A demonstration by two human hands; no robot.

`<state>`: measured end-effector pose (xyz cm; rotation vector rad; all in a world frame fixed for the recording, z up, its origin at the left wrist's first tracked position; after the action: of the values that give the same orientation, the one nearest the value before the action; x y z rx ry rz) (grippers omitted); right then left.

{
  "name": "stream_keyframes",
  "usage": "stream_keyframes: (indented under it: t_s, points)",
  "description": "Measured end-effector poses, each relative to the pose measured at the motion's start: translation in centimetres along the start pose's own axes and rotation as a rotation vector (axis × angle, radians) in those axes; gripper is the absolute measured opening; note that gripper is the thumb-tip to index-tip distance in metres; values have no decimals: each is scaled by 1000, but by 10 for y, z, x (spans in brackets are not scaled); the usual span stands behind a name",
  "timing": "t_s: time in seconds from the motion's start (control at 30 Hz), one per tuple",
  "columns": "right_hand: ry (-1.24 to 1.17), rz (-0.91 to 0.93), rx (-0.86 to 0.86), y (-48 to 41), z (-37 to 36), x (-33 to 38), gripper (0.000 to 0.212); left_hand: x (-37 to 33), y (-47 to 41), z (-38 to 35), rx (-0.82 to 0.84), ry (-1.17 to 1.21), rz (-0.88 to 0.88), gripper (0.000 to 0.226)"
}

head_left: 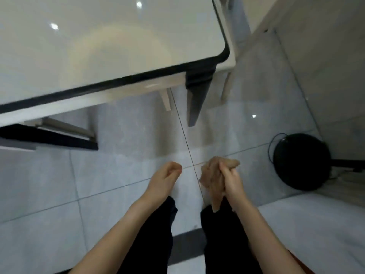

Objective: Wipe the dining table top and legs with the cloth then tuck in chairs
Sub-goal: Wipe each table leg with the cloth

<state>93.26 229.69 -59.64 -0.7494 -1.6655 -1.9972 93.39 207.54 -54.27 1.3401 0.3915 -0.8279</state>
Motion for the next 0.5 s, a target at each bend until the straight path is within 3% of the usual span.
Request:
stream_keyframes:
  t_s: [0.1, 0.23, 0.37, 0.5]
  points:
    - [7, -22, -92, 85, 31, 57, 17, -56, 93, 36, 31, -62, -64, 15]
    - [-37, 99, -43, 170, 31, 139, 24, -92, 182, 84, -1, -252, -145, 15]
    - [-33, 145, 38, 201, 8, 183, 26, -84, 234, 141, -210, -186, -95, 18]
    - [96, 183, 211, 212, -42, 204, 16, -18, 283, 176, -490, 72, 74, 15]
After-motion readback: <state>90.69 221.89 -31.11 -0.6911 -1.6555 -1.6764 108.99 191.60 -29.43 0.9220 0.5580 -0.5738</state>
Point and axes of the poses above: each hand's wrist, its own y-axis away from the middle knuckle, its own z-axis out of the back of the hand, x = y × z, the point moved 9 cm from there along -y, towards the middle knuckle, and after that the axes turned 3 degrees about z, right-handed, at the moved point
